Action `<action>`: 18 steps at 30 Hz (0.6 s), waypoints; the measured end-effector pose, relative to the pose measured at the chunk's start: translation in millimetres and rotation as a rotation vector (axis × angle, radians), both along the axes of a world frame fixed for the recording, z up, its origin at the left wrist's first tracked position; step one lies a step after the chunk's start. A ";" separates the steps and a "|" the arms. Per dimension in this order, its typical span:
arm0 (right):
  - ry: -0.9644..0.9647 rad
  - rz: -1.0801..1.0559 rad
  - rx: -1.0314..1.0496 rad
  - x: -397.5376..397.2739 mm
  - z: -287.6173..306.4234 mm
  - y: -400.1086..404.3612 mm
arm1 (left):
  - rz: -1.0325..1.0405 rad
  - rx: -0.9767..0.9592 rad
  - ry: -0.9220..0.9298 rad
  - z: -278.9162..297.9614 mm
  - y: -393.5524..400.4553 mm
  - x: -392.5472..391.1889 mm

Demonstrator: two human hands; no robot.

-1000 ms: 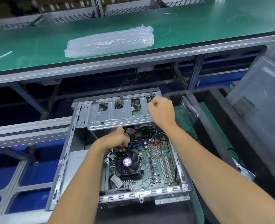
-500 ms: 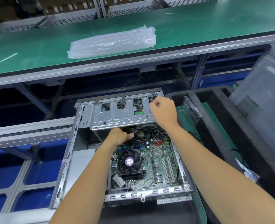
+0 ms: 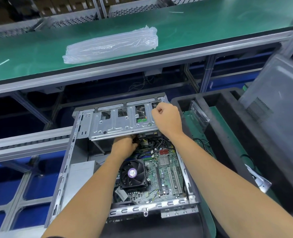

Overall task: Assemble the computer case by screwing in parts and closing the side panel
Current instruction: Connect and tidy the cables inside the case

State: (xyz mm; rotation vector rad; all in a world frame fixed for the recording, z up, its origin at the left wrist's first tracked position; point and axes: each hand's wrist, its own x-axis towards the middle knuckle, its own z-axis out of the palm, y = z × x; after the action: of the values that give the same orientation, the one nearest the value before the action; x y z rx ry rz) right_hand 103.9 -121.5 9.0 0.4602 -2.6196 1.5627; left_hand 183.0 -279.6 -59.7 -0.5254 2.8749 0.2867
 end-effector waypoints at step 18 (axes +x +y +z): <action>-0.007 0.015 -0.011 -0.5 -0.6 0.4 | -0.002 0.048 -0.087 -3.5 -11.9 -8.0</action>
State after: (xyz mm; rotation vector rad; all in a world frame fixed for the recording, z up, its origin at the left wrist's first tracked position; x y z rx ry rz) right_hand 103.4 -121.1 8.5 0.4762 -2.6177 1.5852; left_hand 175.1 -291.6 -63.2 -0.5129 2.7776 0.3235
